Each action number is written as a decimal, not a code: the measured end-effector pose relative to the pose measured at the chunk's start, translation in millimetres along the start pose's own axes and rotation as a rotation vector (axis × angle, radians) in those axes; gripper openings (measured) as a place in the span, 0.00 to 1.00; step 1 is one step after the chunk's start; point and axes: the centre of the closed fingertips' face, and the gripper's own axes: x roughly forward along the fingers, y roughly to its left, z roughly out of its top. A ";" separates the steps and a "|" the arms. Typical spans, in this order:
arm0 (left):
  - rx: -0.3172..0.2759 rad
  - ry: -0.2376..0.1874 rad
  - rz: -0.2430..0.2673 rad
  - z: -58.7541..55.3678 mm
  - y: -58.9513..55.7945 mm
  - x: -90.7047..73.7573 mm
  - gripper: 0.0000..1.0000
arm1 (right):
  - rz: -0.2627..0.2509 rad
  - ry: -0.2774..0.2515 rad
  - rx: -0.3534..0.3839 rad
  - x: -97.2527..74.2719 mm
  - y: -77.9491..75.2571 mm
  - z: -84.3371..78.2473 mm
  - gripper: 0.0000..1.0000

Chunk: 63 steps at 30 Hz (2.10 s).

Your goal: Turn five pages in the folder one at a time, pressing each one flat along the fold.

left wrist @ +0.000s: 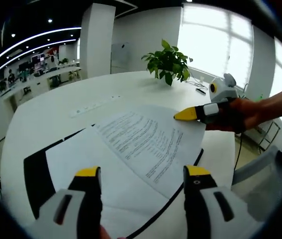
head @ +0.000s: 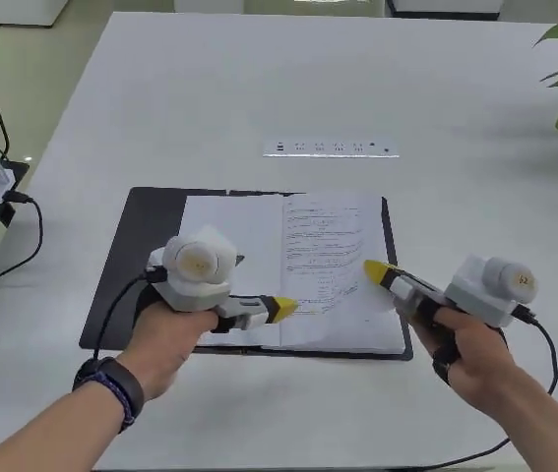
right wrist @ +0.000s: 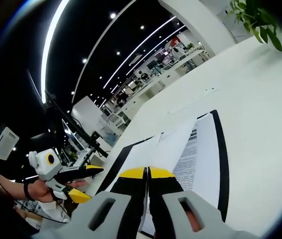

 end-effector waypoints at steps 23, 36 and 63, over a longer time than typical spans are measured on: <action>-0.061 -0.070 0.115 -15.1 51.6 -83.8 0.69 | 0.106 0.027 -0.039 46.6 76.5 -14.2 0.00; -0.099 -0.082 0.167 -24.9 76.2 -119.9 0.69 | 0.144 0.070 -0.045 67.9 110.1 -40.3 0.00; -0.145 -0.098 0.199 -56.8 93.2 -164.2 0.71 | 0.205 0.151 0.039 131.5 160.6 -86.4 0.00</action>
